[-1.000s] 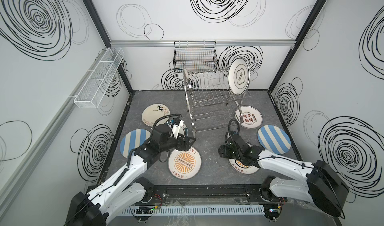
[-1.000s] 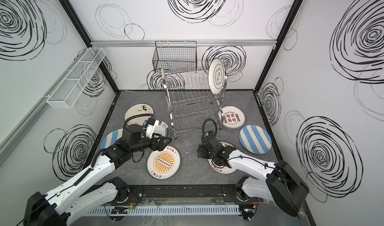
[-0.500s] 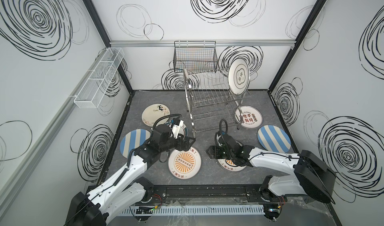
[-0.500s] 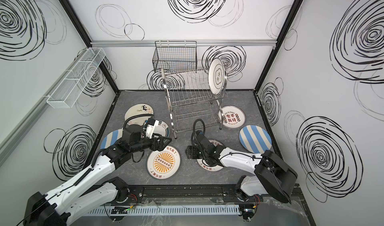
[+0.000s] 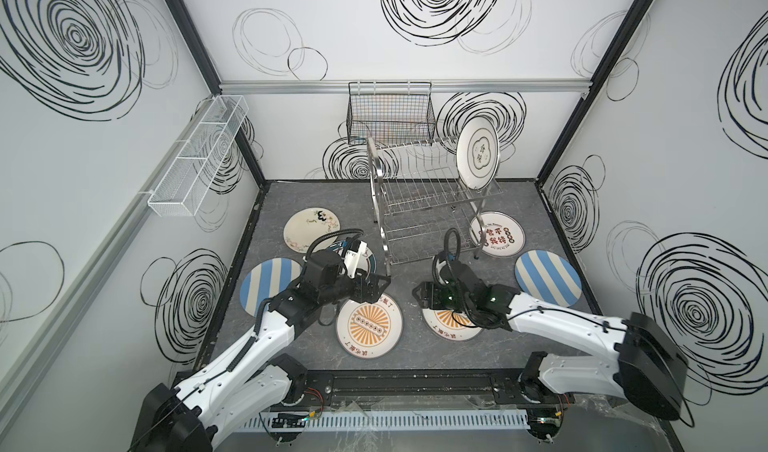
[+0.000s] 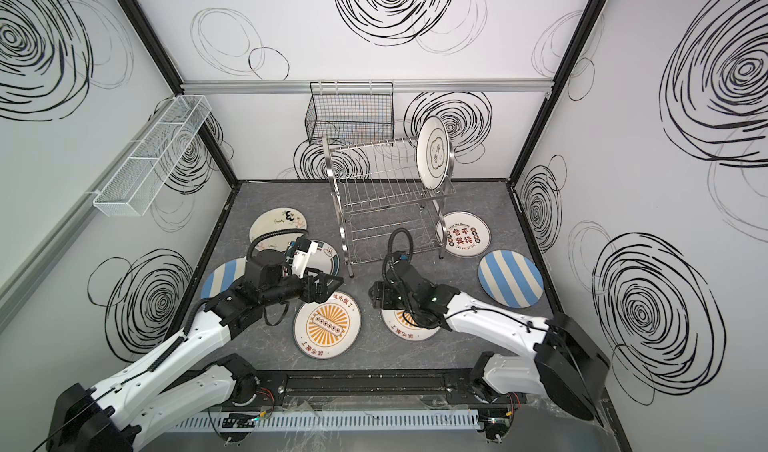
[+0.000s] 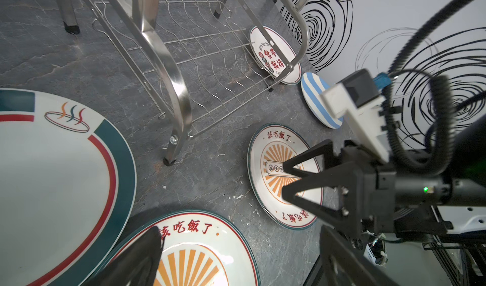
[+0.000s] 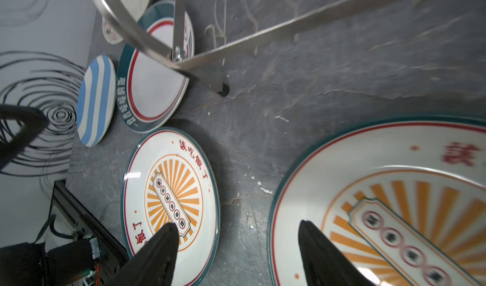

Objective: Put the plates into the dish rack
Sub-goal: 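Lower the right gripper onto the orange sunburst plate's rim, then pinch the sunburst plate rim with the right gripper and tilt it upright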

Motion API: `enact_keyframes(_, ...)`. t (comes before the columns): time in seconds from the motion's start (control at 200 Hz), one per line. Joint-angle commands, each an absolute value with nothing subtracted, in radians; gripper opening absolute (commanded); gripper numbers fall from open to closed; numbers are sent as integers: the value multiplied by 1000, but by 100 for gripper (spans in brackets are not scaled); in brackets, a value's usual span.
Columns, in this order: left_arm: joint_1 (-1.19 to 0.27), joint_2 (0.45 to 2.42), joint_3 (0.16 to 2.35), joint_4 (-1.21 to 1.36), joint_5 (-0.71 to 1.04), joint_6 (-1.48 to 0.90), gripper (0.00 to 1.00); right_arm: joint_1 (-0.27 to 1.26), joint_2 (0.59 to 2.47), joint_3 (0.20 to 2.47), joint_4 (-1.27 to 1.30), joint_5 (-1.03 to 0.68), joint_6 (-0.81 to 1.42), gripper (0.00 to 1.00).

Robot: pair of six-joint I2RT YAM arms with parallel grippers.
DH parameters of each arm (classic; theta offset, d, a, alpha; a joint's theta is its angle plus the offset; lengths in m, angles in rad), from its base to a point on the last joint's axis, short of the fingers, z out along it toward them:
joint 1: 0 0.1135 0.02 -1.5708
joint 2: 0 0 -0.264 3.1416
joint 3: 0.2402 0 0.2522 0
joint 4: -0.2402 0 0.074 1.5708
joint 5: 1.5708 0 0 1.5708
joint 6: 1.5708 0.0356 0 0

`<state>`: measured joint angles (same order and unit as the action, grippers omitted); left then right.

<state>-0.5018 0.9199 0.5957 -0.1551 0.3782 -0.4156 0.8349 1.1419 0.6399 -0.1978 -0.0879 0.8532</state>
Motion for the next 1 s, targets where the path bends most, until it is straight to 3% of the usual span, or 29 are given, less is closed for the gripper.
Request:
enact_keyframes(0.0,-495,902,606,-121,379,-405,96,794,999,577,-480,45,897,75)
enact_keyframes(0.125,-473,914,615,-127,393,-384,96,761,826,491,-559,126,956,74)
enact_keyframes(0.295,-413,939,619,-110,453,-371,96,706,652,367,-532,88,1024,72)
enact_keyframes(0.71,-380,970,620,-121,465,-343,96,634,679,283,-492,58,997,71)
enact_keyframes(0.996,-371,971,623,-121,468,-339,96,480,657,214,-393,-102,900,55)
